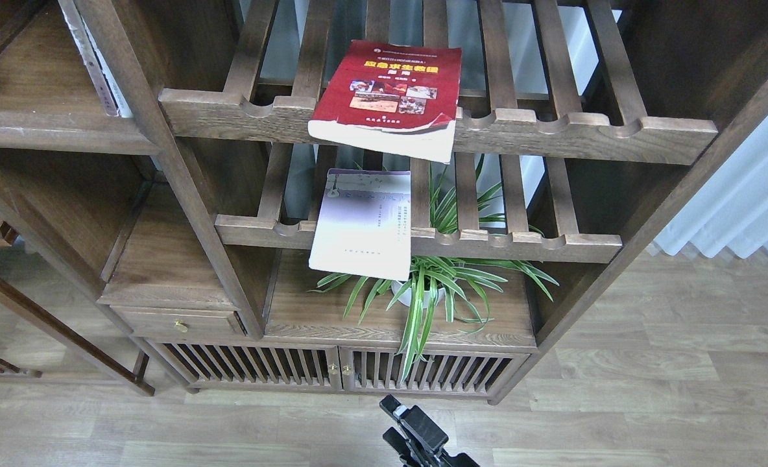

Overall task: Organize books on shelf
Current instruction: 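Carry the green book with the left gripper onto the side shelf section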

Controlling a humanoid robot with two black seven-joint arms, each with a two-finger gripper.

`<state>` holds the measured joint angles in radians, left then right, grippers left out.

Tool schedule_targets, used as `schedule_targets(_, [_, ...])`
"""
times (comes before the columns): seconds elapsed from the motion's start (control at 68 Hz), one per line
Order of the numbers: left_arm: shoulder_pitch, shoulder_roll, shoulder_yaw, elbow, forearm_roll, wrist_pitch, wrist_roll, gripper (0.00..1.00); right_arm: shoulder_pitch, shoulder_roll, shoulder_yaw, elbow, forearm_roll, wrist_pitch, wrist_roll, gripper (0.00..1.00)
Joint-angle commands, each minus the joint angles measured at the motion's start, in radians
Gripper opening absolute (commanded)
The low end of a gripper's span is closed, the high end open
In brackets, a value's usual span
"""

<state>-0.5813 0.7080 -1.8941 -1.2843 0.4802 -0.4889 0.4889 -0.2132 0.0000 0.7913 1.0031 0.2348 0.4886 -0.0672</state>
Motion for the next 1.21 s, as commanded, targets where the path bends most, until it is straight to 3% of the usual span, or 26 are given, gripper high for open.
schedule_targets(0.0, [-0.109, -0.050, 0.046, 0.052, 0.095, 0.000, 0.000, 0.07, 0.000, 0.000, 0.000, 0.002, 0.000, 0.000, 0.001, 0.99])
schedule_targets(0.353, [-0.396, -0.101, 0.257, 0.227, 0.184, 0.000, 0.000, 0.08, 0.000, 0.000, 0.002, 0.008, 0.000, 0.000, 0.001, 0.99])
schedule_targets(0.647, [-0.511, -0.153, 0.371, 0.364, 0.195, 0.000, 0.000, 0.08, 0.000, 0.000, 0.013, 0.009, 0.001, 0.000, 0.001, 0.99])
schedule_targets(1.014, [-0.595, -0.214, 0.457, 0.419, 0.239, 0.000, 0.000, 0.10, 0.000, 0.000, 0.014, 0.015, 0.006, 0.000, 0.003, 0.99])
schedule_targets(1.146, [-0.589, -0.225, 0.458, 0.421, 0.236, 0.000, 0.000, 0.20, 0.000, 0.000, 0.014, 0.018, 0.006, 0.000, 0.003, 0.99])
schedule_targets(1.19, [-0.581, -0.225, 0.458, 0.419, 0.224, 0.000, 0.000, 0.30, 0.000, 0.000, 0.014, 0.022, 0.006, 0.000, 0.003, 0.99])
